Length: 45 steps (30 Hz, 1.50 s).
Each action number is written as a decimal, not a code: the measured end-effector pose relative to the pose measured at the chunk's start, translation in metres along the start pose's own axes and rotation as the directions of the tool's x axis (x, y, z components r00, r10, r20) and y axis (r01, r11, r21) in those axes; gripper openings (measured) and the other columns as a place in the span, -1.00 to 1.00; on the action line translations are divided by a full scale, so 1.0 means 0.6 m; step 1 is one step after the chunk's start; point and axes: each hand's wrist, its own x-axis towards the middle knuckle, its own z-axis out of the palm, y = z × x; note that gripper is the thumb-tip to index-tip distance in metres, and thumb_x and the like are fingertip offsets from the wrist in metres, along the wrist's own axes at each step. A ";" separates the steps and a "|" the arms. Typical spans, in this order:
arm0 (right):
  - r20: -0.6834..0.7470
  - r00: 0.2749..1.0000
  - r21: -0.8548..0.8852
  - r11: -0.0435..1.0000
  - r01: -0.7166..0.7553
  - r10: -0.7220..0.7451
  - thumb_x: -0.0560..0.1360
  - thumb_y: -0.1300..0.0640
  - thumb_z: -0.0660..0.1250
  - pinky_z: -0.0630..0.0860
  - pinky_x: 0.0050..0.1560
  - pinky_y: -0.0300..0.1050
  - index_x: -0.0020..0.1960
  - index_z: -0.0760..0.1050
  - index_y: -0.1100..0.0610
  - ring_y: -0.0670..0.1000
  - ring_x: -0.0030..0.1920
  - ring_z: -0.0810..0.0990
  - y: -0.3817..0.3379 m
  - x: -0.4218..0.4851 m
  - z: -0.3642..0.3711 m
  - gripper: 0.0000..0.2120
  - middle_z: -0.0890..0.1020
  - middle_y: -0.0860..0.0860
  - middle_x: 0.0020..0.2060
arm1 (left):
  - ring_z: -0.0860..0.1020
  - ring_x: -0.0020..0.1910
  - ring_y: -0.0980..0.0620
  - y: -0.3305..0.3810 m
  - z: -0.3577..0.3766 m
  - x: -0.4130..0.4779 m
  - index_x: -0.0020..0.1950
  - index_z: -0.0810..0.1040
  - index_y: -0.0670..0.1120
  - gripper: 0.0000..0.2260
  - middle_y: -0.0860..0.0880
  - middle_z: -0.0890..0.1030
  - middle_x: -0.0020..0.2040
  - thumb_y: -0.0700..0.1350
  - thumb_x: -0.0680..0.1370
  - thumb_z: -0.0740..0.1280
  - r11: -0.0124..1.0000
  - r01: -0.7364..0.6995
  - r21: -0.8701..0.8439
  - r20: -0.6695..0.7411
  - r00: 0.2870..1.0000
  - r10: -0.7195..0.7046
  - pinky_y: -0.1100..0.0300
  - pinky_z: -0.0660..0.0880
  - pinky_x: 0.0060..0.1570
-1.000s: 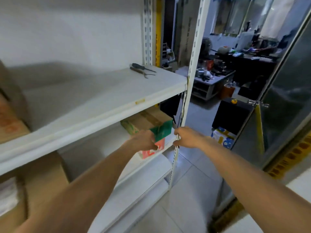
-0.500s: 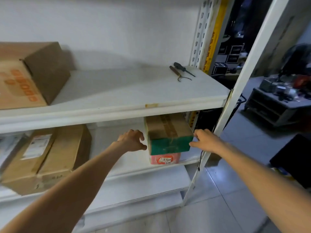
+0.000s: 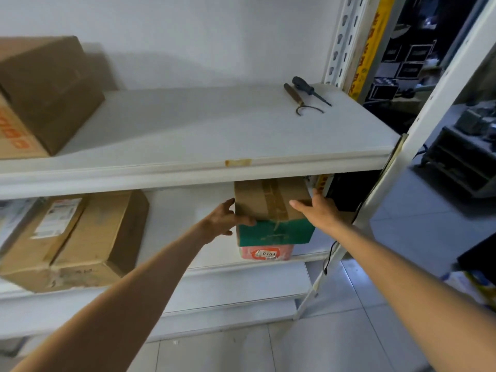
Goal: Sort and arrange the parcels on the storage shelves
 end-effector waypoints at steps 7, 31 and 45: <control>0.121 0.992 0.265 0.962 -0.064 0.033 0.46 -0.23 0.35 0.31 0.41 0.05 0.58 0.00 0.09 0.15 0.44 0.31 0.021 0.033 0.012 -0.12 0.29 0.08 0.48 | 0.58 0.14 -0.12 -0.014 0.025 0.016 0.50 0.26 -0.01 -0.36 -0.11 0.57 0.25 0.06 0.49 0.42 0.946 -0.010 -0.323 -0.119 0.992 -0.030 -0.25 0.47 0.19; 0.313 0.949 0.405 0.900 -0.161 0.029 0.30 0.33 0.56 0.45 0.29 0.04 0.56 -0.03 0.01 0.10 0.35 0.40 -0.036 -0.103 0.086 0.06 0.39 0.05 0.41 | 0.55 0.03 -0.08 -0.134 -0.028 -0.113 0.56 0.15 0.09 -0.07 -0.04 0.55 0.07 -0.33 0.30 0.50 0.911 -0.005 -0.413 -0.054 0.998 -0.019 0.00 0.53 -0.04; 0.108 0.988 0.546 0.823 -0.155 0.114 0.34 0.05 0.57 0.24 0.46 0.05 0.58 -0.15 0.01 0.08 0.49 0.22 -0.221 -0.262 0.299 0.09 0.17 0.04 0.53 | 0.46 0.20 -0.17 -0.275 -0.196 -0.253 0.34 0.37 -0.09 -0.56 -0.15 0.50 0.20 -0.22 0.50 0.41 0.839 0.016 -0.545 -0.156 0.980 -0.120 -0.09 0.44 0.12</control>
